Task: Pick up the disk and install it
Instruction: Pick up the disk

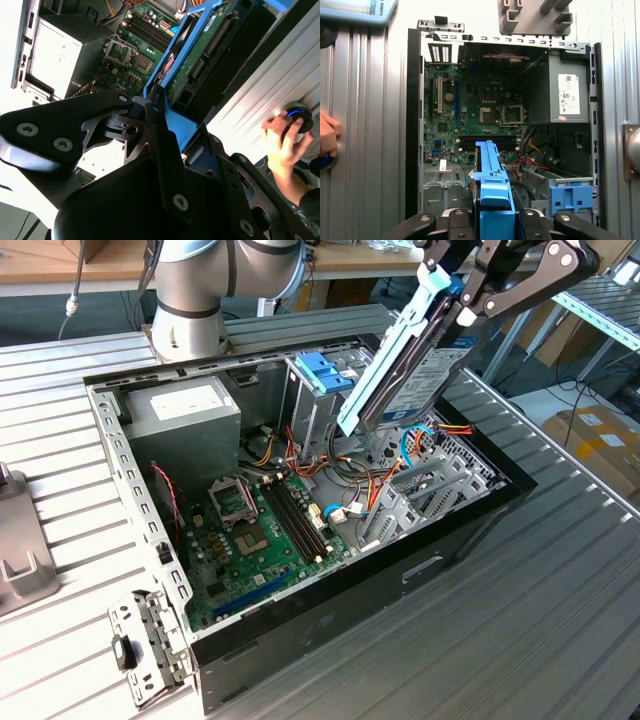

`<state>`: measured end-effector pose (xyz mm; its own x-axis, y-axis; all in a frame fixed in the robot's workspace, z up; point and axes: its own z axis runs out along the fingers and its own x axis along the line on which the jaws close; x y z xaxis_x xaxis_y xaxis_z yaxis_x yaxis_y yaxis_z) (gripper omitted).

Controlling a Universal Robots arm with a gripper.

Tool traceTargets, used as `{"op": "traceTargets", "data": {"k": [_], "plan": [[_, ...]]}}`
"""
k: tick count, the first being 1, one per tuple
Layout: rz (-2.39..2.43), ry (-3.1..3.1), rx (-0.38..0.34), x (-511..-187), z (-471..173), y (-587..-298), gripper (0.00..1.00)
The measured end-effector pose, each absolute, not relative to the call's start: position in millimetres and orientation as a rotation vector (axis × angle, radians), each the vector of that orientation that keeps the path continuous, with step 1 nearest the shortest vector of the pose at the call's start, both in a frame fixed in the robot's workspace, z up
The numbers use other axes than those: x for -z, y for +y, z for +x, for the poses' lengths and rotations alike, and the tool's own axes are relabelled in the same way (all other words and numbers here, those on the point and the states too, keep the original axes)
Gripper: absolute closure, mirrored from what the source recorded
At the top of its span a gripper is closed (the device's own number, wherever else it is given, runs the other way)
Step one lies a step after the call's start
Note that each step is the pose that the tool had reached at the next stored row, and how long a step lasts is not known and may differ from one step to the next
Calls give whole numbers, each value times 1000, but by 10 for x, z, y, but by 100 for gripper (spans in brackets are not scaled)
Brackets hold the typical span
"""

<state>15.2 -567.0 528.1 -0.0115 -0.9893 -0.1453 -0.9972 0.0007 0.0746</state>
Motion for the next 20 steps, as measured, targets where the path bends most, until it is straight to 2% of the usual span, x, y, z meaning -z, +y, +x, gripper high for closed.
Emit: {"op": "traceTargets", "data": {"k": [20], "plan": [[-2172,2186,-241,-5272,180,-5816,63]]}}
